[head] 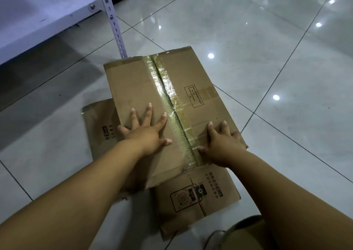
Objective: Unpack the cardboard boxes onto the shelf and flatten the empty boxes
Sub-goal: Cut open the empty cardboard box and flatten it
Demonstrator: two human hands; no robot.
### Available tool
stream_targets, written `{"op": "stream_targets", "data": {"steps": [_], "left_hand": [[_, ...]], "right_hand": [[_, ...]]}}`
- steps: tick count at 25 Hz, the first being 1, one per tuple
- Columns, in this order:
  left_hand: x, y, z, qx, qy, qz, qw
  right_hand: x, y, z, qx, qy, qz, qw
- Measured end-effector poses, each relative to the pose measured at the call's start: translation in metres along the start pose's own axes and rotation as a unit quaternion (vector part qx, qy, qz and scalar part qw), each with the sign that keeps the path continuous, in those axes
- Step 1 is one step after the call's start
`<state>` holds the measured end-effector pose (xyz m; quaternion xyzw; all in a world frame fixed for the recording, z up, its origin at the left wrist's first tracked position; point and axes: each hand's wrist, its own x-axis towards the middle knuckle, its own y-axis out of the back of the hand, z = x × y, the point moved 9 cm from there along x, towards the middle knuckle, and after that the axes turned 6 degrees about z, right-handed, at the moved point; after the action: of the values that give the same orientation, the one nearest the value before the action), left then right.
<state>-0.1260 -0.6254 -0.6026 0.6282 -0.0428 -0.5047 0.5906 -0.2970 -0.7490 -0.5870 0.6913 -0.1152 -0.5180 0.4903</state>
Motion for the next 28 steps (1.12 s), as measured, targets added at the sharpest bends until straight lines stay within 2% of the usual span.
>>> {"op": "stream_targets", "data": {"steps": [9,14,20,24,28], "left_hand": [[0.006,0.013,-0.013,0.012,-0.023,0.017,1.0],[-0.007,0.009,-0.009,0.004,-0.018,0.045,0.999],[-0.02,0.001,-0.003,0.02,-0.063,0.071,0.995],[-0.02,-0.003,0.006,0.024,-0.075,0.088,0.993],[-0.023,-0.004,0.016,0.022,-0.089,0.08,0.993]], "right_hand": [[-0.006,-0.001,-0.022,-0.002,0.002,-0.011,1.0],[-0.006,0.0,-0.033,0.001,-0.013,0.036,0.999],[-0.006,0.009,-0.046,-0.015,0.049,0.095,0.994],[-0.019,0.024,-0.062,-0.016,0.127,0.167,0.978],[-0.029,0.033,-0.058,-0.035,0.162,0.209,0.964]]}}
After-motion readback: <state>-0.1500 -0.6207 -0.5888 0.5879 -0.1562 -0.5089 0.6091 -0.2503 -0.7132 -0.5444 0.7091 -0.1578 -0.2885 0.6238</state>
